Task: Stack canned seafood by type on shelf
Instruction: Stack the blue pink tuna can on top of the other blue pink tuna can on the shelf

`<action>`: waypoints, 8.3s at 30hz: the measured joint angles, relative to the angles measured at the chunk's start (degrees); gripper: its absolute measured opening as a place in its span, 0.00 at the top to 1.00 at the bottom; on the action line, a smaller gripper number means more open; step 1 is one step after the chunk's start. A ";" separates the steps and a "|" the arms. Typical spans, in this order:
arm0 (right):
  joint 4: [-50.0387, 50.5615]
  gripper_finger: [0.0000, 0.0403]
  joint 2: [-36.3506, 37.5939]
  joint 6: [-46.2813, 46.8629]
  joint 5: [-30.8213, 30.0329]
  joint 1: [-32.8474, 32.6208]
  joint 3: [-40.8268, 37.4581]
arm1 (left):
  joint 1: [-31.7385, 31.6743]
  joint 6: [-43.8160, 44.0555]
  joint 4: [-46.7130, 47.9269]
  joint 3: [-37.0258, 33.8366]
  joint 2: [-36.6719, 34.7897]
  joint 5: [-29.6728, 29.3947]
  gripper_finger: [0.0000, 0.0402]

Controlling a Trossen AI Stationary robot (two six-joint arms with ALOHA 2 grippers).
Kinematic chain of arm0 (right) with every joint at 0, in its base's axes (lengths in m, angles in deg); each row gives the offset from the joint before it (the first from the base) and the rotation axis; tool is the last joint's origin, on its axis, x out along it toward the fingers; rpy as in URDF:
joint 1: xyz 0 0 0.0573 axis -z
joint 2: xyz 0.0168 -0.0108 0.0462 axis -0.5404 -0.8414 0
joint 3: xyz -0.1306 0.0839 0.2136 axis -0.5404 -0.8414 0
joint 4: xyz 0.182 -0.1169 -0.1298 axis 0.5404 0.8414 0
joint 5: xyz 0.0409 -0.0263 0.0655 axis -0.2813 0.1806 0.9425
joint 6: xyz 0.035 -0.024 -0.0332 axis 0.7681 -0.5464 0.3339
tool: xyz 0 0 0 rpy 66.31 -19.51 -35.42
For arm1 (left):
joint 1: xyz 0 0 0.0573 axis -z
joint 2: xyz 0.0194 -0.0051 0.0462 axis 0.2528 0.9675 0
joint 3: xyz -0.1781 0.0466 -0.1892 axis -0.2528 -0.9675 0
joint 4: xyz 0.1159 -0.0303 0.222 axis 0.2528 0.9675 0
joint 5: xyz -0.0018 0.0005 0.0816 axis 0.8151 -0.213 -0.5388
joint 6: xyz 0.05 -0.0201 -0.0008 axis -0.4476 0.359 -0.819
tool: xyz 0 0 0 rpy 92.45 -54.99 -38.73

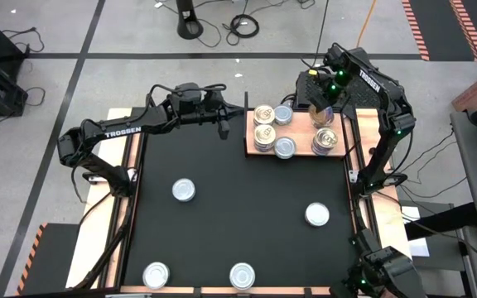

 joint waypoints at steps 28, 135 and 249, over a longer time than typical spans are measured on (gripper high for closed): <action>-0.33 0.50 0.04 0.79 5.48 -0.07 0.00 | -1.87 -0.13 -0.02 0.00 0.00 -0.07 1.00; 2.17 0.36 0.04 3.02 -9.42 -2.33 2.01 | -2.16 -0.46 -0.87 0.02 0.02 -0.04 1.00; -0.22 0.53 16.94 6.67 26.49 -19.58 13.25 | -2.67 20.83 -5.29 43.52 38.42 42.49 0.32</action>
